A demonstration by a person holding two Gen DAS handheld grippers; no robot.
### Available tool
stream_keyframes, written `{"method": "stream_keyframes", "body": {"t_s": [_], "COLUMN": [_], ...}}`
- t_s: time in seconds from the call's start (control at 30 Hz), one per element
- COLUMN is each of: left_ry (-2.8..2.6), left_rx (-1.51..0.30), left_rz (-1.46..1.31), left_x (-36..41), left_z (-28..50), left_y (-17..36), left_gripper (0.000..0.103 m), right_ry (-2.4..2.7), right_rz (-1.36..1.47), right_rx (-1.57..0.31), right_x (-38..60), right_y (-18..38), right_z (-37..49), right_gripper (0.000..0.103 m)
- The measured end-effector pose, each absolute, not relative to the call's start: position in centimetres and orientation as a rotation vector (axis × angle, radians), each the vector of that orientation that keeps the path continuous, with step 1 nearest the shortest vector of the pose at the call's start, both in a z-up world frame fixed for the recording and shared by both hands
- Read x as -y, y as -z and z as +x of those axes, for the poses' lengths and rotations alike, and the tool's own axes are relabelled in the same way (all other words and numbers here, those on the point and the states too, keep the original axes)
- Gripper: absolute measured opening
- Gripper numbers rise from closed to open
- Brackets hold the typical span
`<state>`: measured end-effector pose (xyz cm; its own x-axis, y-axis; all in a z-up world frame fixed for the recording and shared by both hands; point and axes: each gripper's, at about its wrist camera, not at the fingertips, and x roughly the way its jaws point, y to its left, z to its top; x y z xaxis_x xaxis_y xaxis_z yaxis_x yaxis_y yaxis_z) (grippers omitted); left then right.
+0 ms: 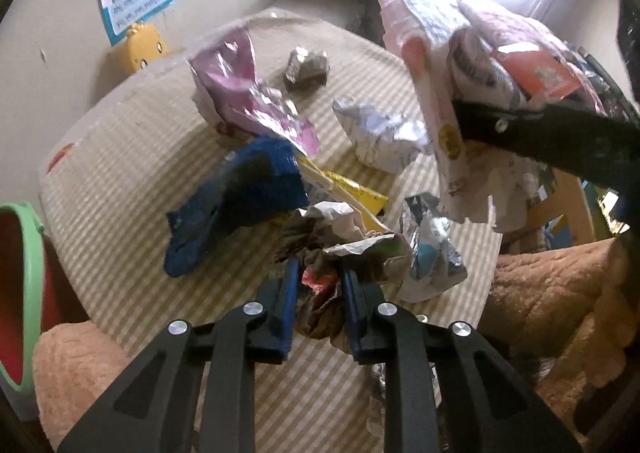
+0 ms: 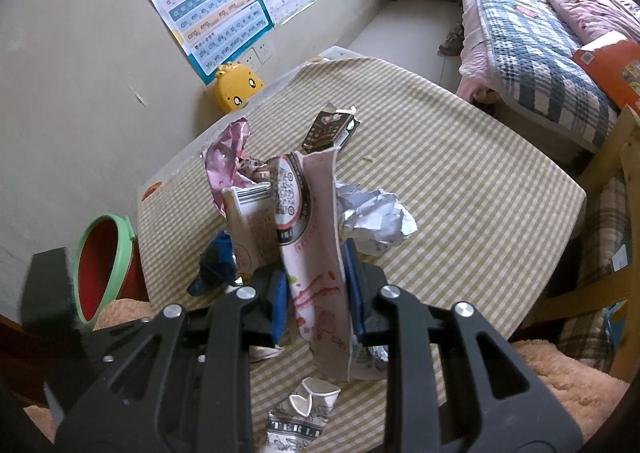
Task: Collect trash
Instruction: 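Grasp a crumpled wrapper with the left gripper while the right grasps the pink-white paper bag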
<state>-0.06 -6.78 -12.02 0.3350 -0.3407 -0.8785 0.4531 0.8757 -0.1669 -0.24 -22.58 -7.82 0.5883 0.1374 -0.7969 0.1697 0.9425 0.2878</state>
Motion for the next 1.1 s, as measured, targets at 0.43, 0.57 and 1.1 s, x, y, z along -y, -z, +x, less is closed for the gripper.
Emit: {"method": "stream_keyframes", "body": {"t_s": [0.43, 0.57, 1.1], "left_ry": [0.409, 0.367, 0.262], "left_rx": [-0.922, -0.885, -0.776], "left_rz": [0.072, 0.073, 0.097], "left_x": [2.9, 1.4, -1.8], "left_z": [0.1, 0.4, 0.2], "left_y": [6.6, 5.6, 2.6], "left_gripper": [0.018, 0.018, 0.018], "right_ry": [0.050, 0.053, 0.032], "right_rz": [0.259, 0.204, 0.113], "right_rx": [-0.902, -0.882, -0.838], "right_x": [21.4, 20.6, 18.3], "right_y": [6.5, 5.9, 4.6], "right_z": [-0.6, -0.8, -1.3], "right_gripper": [0.025, 0.025, 0.025]}}
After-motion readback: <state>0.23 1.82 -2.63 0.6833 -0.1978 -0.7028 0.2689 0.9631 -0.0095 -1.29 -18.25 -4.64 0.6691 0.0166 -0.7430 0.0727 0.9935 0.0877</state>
